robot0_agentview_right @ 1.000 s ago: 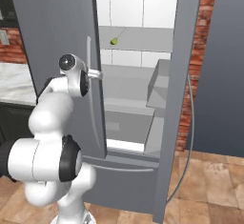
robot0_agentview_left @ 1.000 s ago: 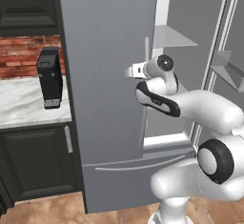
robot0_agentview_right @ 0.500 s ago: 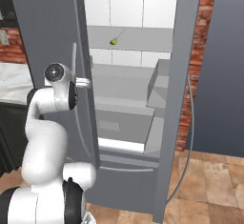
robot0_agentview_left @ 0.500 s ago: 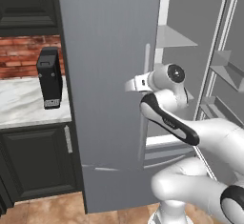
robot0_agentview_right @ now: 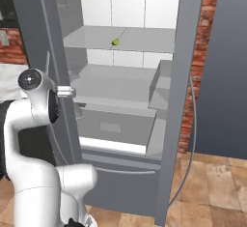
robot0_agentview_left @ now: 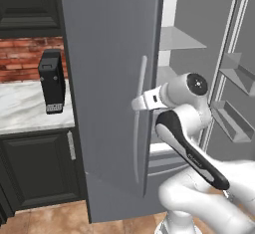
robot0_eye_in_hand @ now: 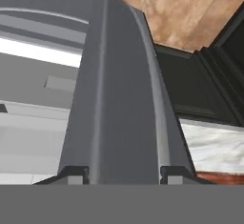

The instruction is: There is a bowl on the dining counter. Grab a lemon wedge from the fridge and place it in the bowl. Then get the liquor bottle and glass cup from the cabinet and place them next to the bowl.

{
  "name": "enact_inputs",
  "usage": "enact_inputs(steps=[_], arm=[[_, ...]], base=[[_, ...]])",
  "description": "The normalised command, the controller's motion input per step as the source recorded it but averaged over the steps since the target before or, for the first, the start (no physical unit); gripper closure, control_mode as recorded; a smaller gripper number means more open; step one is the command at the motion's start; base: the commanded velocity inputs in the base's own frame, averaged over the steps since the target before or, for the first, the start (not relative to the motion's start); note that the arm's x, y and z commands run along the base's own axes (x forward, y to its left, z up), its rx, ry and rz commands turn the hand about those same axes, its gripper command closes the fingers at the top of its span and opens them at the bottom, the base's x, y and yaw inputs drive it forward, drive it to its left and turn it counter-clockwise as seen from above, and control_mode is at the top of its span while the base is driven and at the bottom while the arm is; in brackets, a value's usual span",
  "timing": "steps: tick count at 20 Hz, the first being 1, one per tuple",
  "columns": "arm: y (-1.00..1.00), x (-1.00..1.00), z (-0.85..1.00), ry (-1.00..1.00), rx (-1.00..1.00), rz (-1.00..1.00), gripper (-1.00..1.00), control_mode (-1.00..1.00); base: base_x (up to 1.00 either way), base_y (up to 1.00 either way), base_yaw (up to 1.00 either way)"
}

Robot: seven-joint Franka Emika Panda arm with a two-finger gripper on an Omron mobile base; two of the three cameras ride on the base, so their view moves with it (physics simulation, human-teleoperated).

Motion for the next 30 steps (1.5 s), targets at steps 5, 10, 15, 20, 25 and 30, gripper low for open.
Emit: enact_inputs(steps=[5,10,15,20,25,30], arm=[[-0.87,-0.81,0.60,-0.01,0.08,0.00,-1.00,-1.00],[-0.78,0.26,0.53,0.07,0.15,0.00,-1.00,-1.00],[-0.34,0.96,0.46,0.11,0.11,-0.04,-1.00,-1.00],[0.00,1.00,0.19,0.17,0.05,-0.07,-1.00,-1.00],[0.02,1.00,0.02,0.22,0.03,-0.02,-1.00,-1.00],[0.48,0.90,-0.06,0.17,0.01,0.00,-1.00,-1.00]], base=[[0.00,0.00,0.00],[0.00,0.00,0.00],[0.00,0.00,0.00],[0.00,0.00,0.00],[0.00,0.00,0.00],[0.00,0.00,0.00]])
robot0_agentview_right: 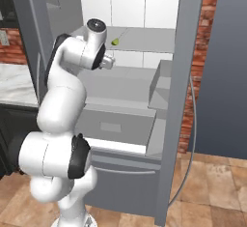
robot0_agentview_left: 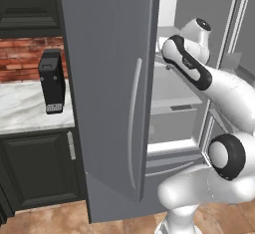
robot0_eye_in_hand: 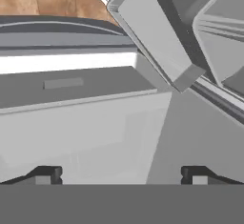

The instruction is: There is a bowl on the dining counter. Grab a lemon wedge from the fridge and place it in the bowl. Then get the liquor bottle and glass cup from the cabinet and place them next to the bowl.

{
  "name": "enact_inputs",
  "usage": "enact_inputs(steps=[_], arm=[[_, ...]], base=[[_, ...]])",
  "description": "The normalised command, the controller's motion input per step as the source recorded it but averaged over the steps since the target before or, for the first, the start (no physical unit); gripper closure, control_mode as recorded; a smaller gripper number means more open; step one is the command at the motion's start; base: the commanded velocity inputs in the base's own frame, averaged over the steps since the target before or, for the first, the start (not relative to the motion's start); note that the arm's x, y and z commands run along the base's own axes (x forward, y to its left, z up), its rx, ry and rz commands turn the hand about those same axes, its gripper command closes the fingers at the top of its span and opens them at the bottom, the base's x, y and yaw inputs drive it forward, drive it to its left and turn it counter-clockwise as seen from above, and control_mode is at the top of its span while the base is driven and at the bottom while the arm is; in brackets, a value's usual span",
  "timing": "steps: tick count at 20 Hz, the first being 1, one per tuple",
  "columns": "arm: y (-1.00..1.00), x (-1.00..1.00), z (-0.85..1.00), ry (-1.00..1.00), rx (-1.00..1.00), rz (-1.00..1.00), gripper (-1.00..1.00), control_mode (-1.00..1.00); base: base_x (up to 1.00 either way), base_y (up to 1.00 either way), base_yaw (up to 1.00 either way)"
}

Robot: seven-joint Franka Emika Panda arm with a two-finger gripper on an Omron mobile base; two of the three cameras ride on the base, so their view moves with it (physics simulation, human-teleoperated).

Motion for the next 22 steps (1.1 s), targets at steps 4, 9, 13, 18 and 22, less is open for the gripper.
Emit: enact_inputs(steps=[4,9,13,18,22], arm=[[1.00,0.45,-0.11,0.03,0.00,0.00,-1.00,-1.00],[1.00,-0.03,0.00,0.00,0.00,0.04,-1.00,-1.00],[1.00,-0.33,-0.11,-0.07,-0.03,0.09,-1.00,-1.00],[1.00,-0.61,-0.03,-0.13,-0.08,0.08,-1.00,-1.00],[0.78,-0.83,0.02,-0.08,-0.13,0.02,-1.00,-1.00]], base=[[0.00,0.00,0.00],[0.00,0.00,0.00],[0.00,0.00,0.00],[0.00,0.00,0.00],[0.00,0.00,0.00]])
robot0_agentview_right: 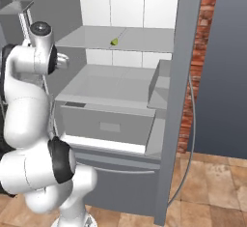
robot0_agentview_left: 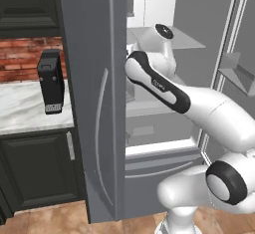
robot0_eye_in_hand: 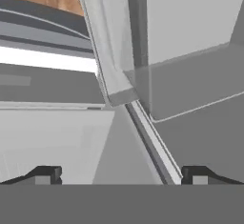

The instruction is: There is a bowl on the dining counter. Grab a lemon wedge from the fridge and place it in the bowl. Then get the liquor bottle and glass cup from the cabinet and place them next to the bowl.

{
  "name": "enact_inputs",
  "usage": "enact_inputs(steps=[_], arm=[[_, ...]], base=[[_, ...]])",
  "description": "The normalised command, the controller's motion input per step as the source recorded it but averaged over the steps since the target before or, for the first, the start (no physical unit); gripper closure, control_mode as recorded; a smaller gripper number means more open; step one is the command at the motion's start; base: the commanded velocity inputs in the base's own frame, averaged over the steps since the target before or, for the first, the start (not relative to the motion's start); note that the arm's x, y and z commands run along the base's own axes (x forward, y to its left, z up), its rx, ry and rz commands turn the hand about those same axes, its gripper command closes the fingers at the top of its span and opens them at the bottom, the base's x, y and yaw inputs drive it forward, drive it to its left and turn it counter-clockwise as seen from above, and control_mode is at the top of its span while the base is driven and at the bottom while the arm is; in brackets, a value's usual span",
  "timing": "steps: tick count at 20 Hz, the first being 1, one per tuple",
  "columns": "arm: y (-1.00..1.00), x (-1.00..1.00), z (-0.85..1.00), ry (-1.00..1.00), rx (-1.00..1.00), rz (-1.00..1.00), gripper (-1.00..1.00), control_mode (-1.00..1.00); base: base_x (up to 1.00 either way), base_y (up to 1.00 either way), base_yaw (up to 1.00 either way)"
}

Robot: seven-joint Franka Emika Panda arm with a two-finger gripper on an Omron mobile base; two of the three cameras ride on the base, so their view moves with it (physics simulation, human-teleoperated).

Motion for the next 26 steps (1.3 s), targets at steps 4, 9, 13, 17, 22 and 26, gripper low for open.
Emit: enact_inputs(steps=[4,9,13,17,22,26], arm=[[-0.20,-0.39,0.26,-0.09,-0.03,0.00,-1.00,-1.00],[-0.99,-0.02,0.44,-0.01,0.00,-0.03,-1.00,-1.00],[-0.99,0.02,0.48,-0.02,0.00,-0.05,-1.00,-1.00],[-0.89,0.01,0.04,0.00,-0.04,-0.08,-1.00,-1.00],[-0.59,0.03,-0.03,0.00,-0.15,-0.08,-1.00,-1.00],[-0.04,0.00,-0.12,0.00,-0.11,0.00,-1.00,-1.00]], base=[[0.00,0.00,0.00],[0.00,0.00,0.00],[0.00,0.00,0.00],[0.00,0.00,0.00],[0.00,0.00,0.00],[0.00,0.00,0.00]])
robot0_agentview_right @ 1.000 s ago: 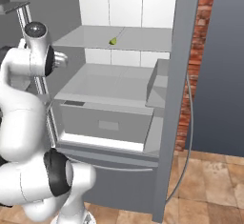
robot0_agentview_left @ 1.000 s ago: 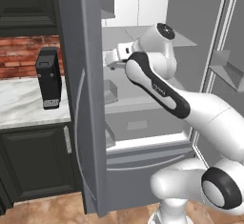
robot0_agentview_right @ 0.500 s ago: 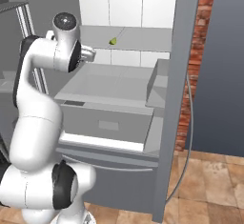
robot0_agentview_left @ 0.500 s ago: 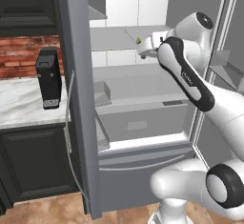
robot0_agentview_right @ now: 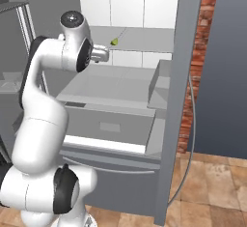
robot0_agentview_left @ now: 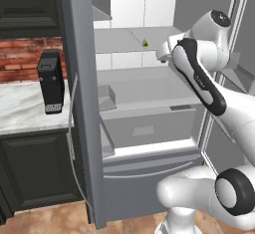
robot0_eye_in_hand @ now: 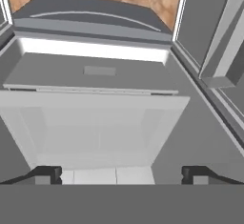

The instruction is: There is a bowl on the dining counter. Grab a lemon wedge from the fridge and place it in the bowl. Then get the liquor bottle and glass cup from the cabinet and place them next to the bowl.

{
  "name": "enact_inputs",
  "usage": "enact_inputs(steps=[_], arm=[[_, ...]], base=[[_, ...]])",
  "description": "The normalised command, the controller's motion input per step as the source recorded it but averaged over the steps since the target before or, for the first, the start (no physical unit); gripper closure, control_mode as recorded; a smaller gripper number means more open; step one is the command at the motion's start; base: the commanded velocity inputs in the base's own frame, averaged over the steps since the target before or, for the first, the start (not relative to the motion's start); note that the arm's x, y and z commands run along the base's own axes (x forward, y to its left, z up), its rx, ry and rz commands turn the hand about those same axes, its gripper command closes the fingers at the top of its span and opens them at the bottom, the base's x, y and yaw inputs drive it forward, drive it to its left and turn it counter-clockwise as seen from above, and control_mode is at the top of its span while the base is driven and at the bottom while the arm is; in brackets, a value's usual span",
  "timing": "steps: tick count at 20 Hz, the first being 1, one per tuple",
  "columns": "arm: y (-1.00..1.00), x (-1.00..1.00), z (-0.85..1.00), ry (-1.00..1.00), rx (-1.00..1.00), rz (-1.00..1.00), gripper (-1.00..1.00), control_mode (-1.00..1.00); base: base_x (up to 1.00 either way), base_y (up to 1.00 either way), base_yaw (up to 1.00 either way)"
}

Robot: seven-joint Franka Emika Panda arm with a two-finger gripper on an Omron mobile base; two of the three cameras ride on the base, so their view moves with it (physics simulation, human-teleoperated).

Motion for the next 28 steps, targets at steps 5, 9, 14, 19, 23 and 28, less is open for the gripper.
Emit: enact_inputs(steps=[5,9,14,19,23,28], arm=[[0.02,0.00,-0.01,0.01,-0.09,0.00,-1.00,-1.00],[0.00,0.08,0.00,0.00,-0.08,-0.01,-1.00,1.00],[0.00,0.00,0.00,0.00,0.00,0.00,-1.00,1.00],[0.00,0.00,0.00,0.00,0.00,0.00,-1.00,1.00],[0.00,0.00,0.00,0.00,0.00,0.00,-1.00,1.00],[0.00,0.00,0.00,0.00,0.00,0.00,-1.00,1.00]], base=[[0.00,0.00,0.00],[0.17,0.00,-0.03],[0.67,0.00,-0.01],[0.76,0.09,0.00],[0.54,0.14,0.00],[0.07,0.00,-0.01]])
